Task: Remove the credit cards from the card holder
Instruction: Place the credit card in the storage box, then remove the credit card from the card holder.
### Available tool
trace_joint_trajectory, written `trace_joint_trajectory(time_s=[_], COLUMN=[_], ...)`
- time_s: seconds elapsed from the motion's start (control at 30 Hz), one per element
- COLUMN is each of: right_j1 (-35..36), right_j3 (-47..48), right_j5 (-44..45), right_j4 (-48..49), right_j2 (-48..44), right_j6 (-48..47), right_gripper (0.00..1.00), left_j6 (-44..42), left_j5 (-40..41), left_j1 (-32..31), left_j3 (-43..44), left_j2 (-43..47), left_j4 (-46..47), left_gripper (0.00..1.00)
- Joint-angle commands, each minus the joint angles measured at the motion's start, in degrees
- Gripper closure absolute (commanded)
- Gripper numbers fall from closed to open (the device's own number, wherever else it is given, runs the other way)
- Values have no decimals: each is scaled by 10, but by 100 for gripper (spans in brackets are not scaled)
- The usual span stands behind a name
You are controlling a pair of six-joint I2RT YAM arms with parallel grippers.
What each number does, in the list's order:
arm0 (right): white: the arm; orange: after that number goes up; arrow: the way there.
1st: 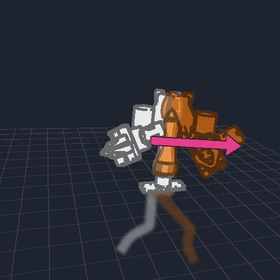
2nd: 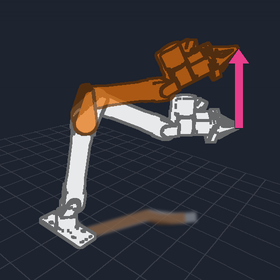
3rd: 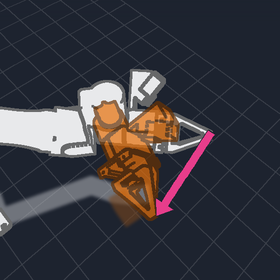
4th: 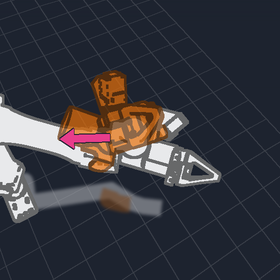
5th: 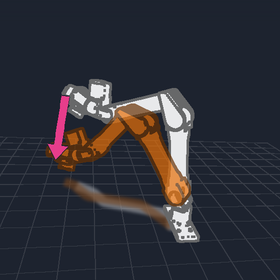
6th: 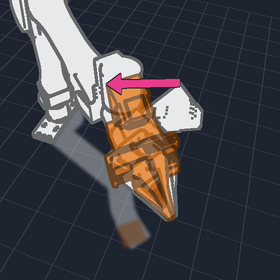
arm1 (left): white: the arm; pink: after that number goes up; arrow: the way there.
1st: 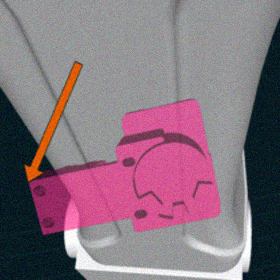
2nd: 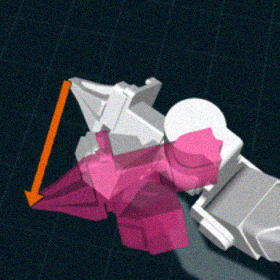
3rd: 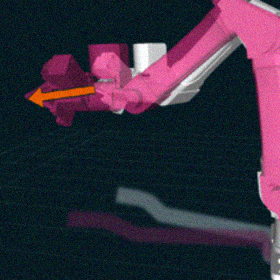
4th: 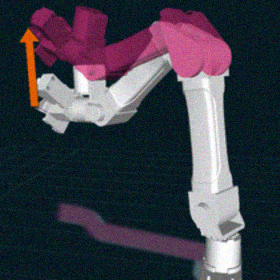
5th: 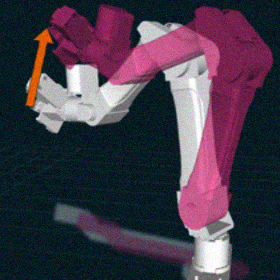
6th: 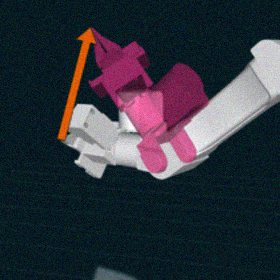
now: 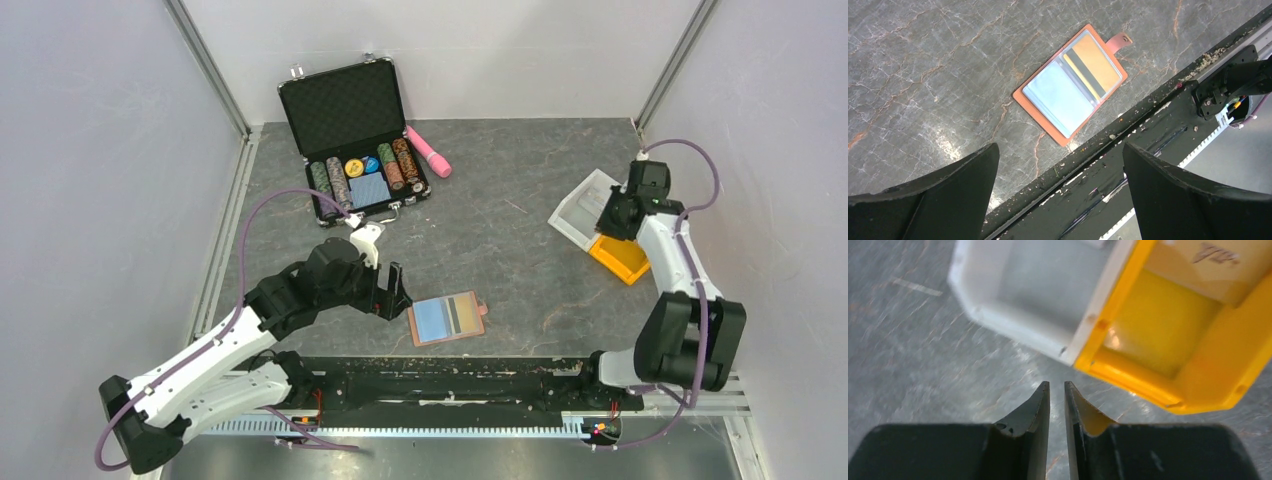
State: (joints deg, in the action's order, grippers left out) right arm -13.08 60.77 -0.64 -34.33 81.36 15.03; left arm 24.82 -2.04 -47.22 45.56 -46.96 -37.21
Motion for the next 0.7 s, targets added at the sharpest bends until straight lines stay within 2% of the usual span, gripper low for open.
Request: trace_joint_trajectory(time_s=[0.0,0.27,0.5,0.67], right_j1=[67,258,457,576], right_j3=[-45,-204,-302,-318], right_j5=[3,-58,-54,-27], right_j4=[32,135,238,278], right_j2=[-90,-222,-222,-185], right_j6=[16,68,133,156], right_gripper=[79,72,70,69], left_j6=[-9,59,142,180], left_j5=[-10,-53,-123,-160], left_j1=[-1,0,-1,-1], left_j3=[8,-26,-103,-137], left_j2=[-5,-10,-18,-62], left_j4=[3,16,100,153], left_gripper=[0,0,0,1])
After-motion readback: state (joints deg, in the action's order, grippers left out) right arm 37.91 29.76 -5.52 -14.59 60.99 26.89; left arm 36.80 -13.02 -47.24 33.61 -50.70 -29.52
